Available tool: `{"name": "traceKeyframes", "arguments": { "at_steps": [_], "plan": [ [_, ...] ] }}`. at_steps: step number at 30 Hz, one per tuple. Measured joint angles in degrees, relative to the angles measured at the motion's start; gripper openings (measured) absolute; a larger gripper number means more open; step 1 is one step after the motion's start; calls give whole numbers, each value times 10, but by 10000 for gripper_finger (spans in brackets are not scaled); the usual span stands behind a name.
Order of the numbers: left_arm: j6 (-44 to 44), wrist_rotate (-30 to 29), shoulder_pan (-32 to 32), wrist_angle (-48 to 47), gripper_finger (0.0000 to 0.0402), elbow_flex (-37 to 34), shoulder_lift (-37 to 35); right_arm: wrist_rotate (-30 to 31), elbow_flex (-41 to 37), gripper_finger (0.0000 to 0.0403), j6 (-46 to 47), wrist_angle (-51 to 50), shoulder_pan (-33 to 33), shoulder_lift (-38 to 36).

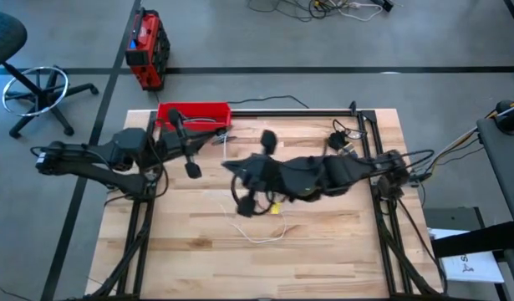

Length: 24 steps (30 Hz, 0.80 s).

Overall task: Coil cords
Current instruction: Uncoil the white wire from the black spool

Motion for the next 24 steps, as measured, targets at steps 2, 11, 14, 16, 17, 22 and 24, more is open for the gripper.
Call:
{"name": "traceKeyframes", "arguments": {
  "at_steps": [2,11,14,16,17,22,24],
  "plan": [
    [0,-1,-2,-17,0,0,-10,13,0,0,3,-63,10,-18],
    [-25,36,-12,-22,0,0,-50,80,-3,0,199,-383,27,-44],
    [-67,113,-12,30,0,-1,-51,79,-7,0,250,-420,27,-18],
    [-79,141,-13,55,0,-1,-40,76,-8,0,258,-399,26,6],
    [-80,140,-12,57,0,-1,-34,72,-8,0,256,-372,26,19],
    [-85,69,-12,50,0,-3,19,-49,-8,0,157,-136,39,72],
    [-84,51,-12,50,0,-3,43,-86,-8,0,101,-51,48,81]
  ]
}}
